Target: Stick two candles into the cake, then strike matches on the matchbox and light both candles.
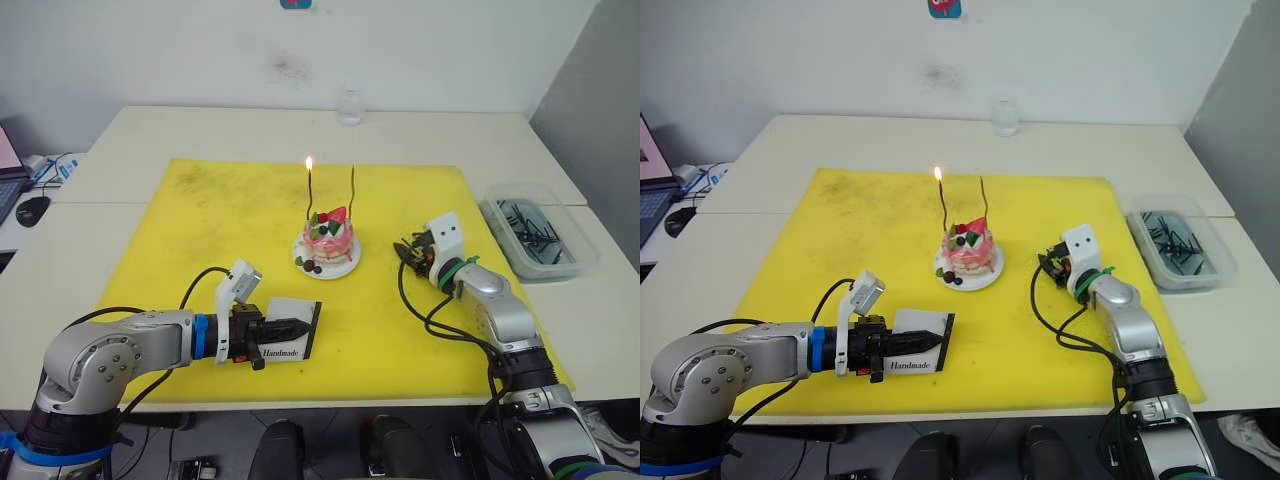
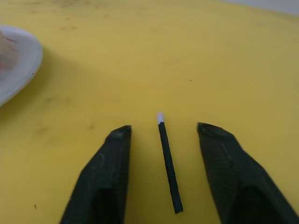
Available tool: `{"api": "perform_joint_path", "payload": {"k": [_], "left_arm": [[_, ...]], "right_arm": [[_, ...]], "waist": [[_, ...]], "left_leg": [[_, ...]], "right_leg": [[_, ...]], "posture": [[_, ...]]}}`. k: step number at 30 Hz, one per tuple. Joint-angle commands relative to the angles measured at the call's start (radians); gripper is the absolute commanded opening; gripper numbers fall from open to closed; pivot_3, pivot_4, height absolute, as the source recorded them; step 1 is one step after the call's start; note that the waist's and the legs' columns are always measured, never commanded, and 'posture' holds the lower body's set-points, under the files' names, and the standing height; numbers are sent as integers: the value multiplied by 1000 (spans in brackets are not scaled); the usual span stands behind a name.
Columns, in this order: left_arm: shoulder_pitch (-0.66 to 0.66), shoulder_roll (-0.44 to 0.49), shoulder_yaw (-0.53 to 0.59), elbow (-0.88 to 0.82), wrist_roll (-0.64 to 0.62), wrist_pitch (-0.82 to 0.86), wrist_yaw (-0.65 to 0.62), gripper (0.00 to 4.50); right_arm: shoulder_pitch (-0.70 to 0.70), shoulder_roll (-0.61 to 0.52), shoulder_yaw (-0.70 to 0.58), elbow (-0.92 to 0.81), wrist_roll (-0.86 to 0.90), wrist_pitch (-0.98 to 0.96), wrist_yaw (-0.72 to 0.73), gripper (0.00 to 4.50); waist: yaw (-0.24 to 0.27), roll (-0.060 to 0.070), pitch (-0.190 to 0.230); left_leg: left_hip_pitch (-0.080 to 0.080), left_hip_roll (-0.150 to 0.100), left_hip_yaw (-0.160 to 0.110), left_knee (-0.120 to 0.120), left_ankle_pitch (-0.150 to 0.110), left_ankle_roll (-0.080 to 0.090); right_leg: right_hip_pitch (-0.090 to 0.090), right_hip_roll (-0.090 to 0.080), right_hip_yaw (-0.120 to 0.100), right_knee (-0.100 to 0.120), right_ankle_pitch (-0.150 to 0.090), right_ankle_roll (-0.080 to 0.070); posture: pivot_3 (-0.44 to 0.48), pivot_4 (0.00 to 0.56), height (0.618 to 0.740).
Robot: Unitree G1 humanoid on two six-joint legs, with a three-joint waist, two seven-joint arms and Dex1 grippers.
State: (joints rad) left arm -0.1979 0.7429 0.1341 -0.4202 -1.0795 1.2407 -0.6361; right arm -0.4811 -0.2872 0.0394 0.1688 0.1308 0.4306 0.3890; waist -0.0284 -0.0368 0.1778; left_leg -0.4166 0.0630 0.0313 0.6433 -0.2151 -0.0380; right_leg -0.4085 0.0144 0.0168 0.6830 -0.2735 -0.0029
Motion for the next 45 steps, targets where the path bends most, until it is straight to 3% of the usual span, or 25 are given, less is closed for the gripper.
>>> {"api": "perform_joint_path", "payload": {"k": [1,4,9,16,23,29,35,41,45], "left_arm": [[-8,11,23,-22,-18,0,3,0],[-10,11,21,-22,-17,0,3,0],[-10,15,22,-21,-19,1,3,0],[-11,23,29,-19,-32,12,3,0],[-9,13,21,-24,-51,29,13,0],[-32,2,13,-20,-60,39,17,0],[-37,3,11,-25,-66,42,17,0],[-41,-3,4,-30,-68,43,21,0],[-51,-2,-5,-21,-62,41,15,0]], "right_arm": [[13,-1,-16,-46,3,28,-11,914],[24,2,-7,-80,15,40,6,42],[42,-8,1,-190,37,86,37,42],[117,-82,0,-584,120,324,79,42],[342,-121,-40,-920,194,519,18,42],[491,-87,-40,-886,133,410,-55,42],[512,-68,-74,-775,99,280,-83,42],[519,-56,-86,-729,97,277,-101,42],[516,-36,-90,-725,108,288,-112,1245]], "waist": [[0,0,0],[0,0,0],[0,0,0],[0,0,0],[3,0,0],[1,0,0],[0,0,0],[0,0,0],[0,0,0]], "left_leg": [[0,0,0,0,0,0],[0,0,0,0,0,0],[0,0,0,-1,0,0],[0,1,0,-1,0,0],[0,1,0,-1,0,0],[1,0,0,0,0,0],[0,0,0,-1,0,0],[0,0,0,-1,0,0],[0,0,-1,-1,0,0]], "right_leg": [[0,0,0,0,0,0],[0,0,0,0,0,0],[0,0,0,0,0,0],[-1,0,0,0,0,0],[0,-1,0,-1,0,0],[0,-1,0,-1,0,0],[0,-1,0,-1,0,0],[0,0,0,-1,0,0],[0,0,-1,-1,0,0]], "posture": [[0,150,729],[0,150,729],[0,150,729],[0,150,729],[0,150,729],[0,150,729],[0,150,729],[0,150,729],[0,150,729]]}}
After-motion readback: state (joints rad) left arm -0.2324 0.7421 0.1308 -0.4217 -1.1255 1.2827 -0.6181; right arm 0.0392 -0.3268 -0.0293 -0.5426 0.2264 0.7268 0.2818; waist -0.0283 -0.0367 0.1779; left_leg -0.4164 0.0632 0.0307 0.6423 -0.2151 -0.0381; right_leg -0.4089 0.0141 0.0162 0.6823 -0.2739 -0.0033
